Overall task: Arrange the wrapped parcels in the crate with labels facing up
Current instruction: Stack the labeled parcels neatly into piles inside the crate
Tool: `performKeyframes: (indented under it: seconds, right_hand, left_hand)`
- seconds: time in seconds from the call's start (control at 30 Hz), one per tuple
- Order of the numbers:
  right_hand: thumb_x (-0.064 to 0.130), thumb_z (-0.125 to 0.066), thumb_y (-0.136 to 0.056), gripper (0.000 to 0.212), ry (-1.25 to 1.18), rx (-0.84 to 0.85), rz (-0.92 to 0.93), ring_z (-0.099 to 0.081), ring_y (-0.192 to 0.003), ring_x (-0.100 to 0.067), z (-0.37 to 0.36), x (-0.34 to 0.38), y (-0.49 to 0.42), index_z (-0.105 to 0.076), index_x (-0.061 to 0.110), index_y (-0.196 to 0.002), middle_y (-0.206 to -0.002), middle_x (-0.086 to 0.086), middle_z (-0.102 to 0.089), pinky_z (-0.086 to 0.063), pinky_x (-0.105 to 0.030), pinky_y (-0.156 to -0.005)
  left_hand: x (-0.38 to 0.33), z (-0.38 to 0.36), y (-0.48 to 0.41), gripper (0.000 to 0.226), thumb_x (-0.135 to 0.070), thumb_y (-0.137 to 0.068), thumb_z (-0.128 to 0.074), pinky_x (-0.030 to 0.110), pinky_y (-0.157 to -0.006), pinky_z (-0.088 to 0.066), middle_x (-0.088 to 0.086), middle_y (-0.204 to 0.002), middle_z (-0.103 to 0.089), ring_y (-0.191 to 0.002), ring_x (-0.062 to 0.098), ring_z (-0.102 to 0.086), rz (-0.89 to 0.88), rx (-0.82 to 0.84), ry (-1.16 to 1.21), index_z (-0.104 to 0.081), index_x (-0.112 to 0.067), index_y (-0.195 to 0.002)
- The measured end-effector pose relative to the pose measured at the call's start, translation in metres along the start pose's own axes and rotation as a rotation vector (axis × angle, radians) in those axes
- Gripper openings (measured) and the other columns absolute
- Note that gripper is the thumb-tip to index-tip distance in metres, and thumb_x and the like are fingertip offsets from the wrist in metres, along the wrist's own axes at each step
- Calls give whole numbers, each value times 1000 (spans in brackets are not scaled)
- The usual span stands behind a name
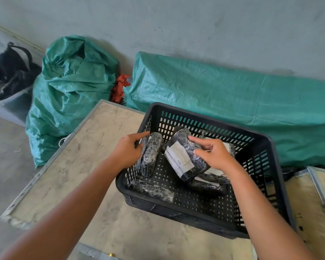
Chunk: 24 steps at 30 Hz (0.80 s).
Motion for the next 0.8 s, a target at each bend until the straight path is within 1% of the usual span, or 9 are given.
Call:
performKeyframes:
  seconds: [0.07,0.13,0.23,0.3,0.33,0.43,0.6,0.7,0.8]
  right_hand:
    - [18,-69,-94,49,-24,1,10,-24,-42,-10,16,9,5,-67,55,-125,-71,-26,-61,-31,-23,-49]
    - [22,-70,-90,44,-48,19,31,-23,-40,-9,32,21,11,-70,51,-125,-62,-23,-57,-29,-19,-46]
    - [26,-70,-86,43,-79,62,80,-61,-52,-24,52,42,18,-72,47,-123,-71,-2,-74,-53,-31,-57]
    - [16,-69,-88,44,-110,80,94,-64,-110,-48,61,52,21,-74,44,-122,-116,-12,-76,-55,-53,-97]
    - [14,-68,-87,45,-140,91,104,-62,-121,-40,66,56,23,-75,43,-120,-126,-5,-74,-51,-45,-105]
    - [11,-64,-83,46,-249,125,84,-68,-116,-13,73,61,28,-78,40,-115,-125,5,-74,-52,-23,-99]
    - [18,-65,-82,39,-400,96,24,-74,-102,-16,86,50,27,-80,33,-114,-119,-2,-77,-57,-23,-81]
    - [37,-80,-76,41,-393,41,-22,-69,-116,-25,87,43,22,-79,32,-117,-124,-2,-75,-56,-35,-95]
    - [53,-84,-74,53,-387,-107,-12,-58,-131,-13,85,32,24,-74,41,-124,-132,14,-69,-39,-48,-115]
  left_hand:
    - [-12,1,0,52,-11,-98,-60,38,-109,-42,20,-150,-47,-132,29,-51,-64,19,-279,-53,-28,-146]
    - [-35,3,3,57,-11,-97,-63,52,-122,-12,20,-165,-15,-151,43,-7,-168,34,-380,-49,-31,-149]
    - [-75,4,8,67,-8,-97,-63,60,-120,-7,4,-168,-2,-151,31,11,-324,110,-113,-46,-55,-143]
    - [-92,1,10,69,-10,-98,-62,60,-120,-11,-3,-168,-2,-152,23,10,-335,239,98,-46,-66,-136]
    - [-99,-1,10,67,-11,-99,-63,58,-121,-10,-6,-167,-3,-152,19,10,-355,292,148,-48,-66,-134]
    - [-108,-13,15,66,-9,-97,-65,45,-122,-9,-36,-155,-18,-148,-5,2,-425,462,231,-51,-61,-135]
    - [-113,-38,19,83,-9,-98,-64,24,-115,-33,-24,-153,-38,-138,-4,-35,-425,511,150,-27,-67,-144]
    - [-108,-44,13,83,-6,-98,-61,14,-106,-37,-22,-150,-39,-130,-8,-40,-387,473,184,-26,-65,-145]
    - [-97,-47,7,81,-6,-99,-60,18,-98,-47,-18,-149,-42,-123,-1,-50,-308,450,255,-29,-63,-146]
Point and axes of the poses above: each hand's wrist, its own y-axis away from the middle knuckle, its own z-axis out of the back of the hand, x = y × z, the point moved 3 cm from there along -y, towards the middle knuckle
